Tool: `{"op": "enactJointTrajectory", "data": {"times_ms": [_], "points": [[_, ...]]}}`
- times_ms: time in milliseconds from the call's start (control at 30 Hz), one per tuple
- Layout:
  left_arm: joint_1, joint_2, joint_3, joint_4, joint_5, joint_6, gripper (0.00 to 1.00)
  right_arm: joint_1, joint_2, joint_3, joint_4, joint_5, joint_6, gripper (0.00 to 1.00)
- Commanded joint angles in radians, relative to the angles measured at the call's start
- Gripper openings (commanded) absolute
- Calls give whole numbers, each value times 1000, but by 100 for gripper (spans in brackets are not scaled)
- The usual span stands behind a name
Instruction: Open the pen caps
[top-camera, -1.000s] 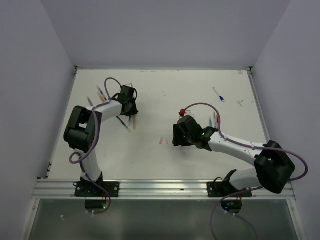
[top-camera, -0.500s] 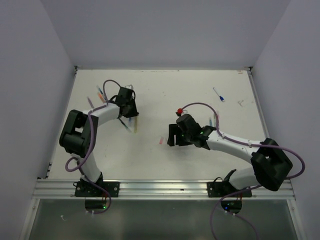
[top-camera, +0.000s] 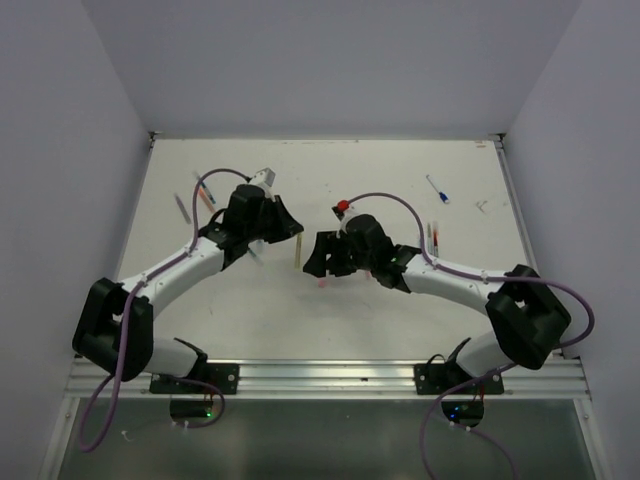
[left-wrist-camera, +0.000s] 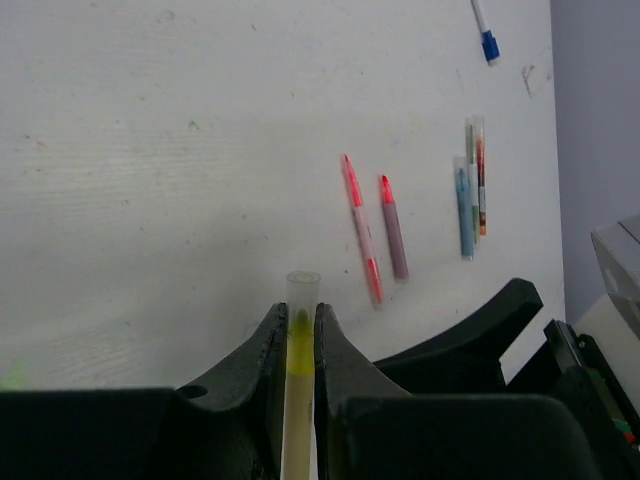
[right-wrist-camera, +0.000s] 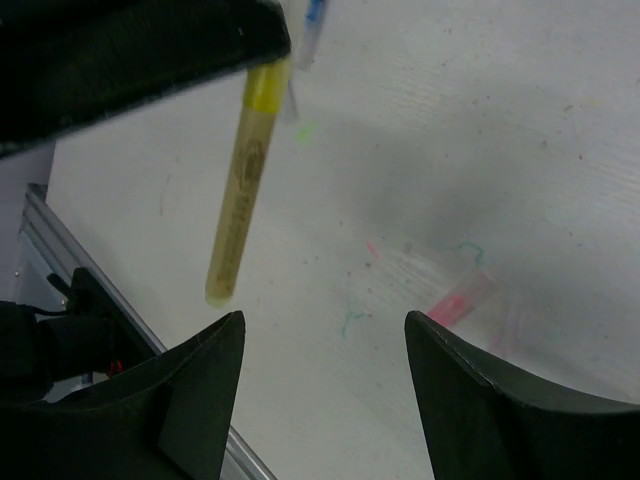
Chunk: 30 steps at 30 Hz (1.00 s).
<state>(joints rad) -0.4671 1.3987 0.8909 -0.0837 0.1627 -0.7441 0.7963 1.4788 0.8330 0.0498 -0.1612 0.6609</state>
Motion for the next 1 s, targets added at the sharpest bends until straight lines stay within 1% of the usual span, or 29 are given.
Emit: {"op": "enactJointTrajectory", "data": {"times_ms": [0, 100, 267, 333, 433, 533, 567, 600, 767, 867, 967], "points": [[-42, -62, -41, 56, 3, -110, 0, -2, 5, 17, 160, -47, 37, 69], [-48, -72, -37, 47, 9, -124, 0, -2, -20, -29, 248, -51, 66, 69], [-64, -81, -53, 65, 12, -153, 0, 0, -2, -34, 285, -67, 88, 68], [-71, -79, -61, 100, 24, -161, 0, 0, 9, -38, 298, -72, 98, 66], [-76, -81, -61, 104, 32, -166, 0, 1, 18, -55, 320, -80, 106, 57], [-80, -89, -63, 104, 32, -166, 0, 3, 28, -67, 349, -95, 97, 31], [-81, -90, -66, 104, 31, -164, 0, 3, 29, -67, 343, -97, 91, 10], [-82, -95, -69, 105, 34, -163, 0, 3, 31, -71, 341, -101, 89, 1], [-85, -95, -98, 179, 106, -121, 0, 4, 26, -74, 318, -115, 75, 0], [-87, -73, -92, 162, 136, -89, 9, 3, 12, -75, 300, -104, 68, 0], [-88, -81, -105, 154, 120, -83, 18, 4, 5, -80, 300, -110, 66, 0]]}}
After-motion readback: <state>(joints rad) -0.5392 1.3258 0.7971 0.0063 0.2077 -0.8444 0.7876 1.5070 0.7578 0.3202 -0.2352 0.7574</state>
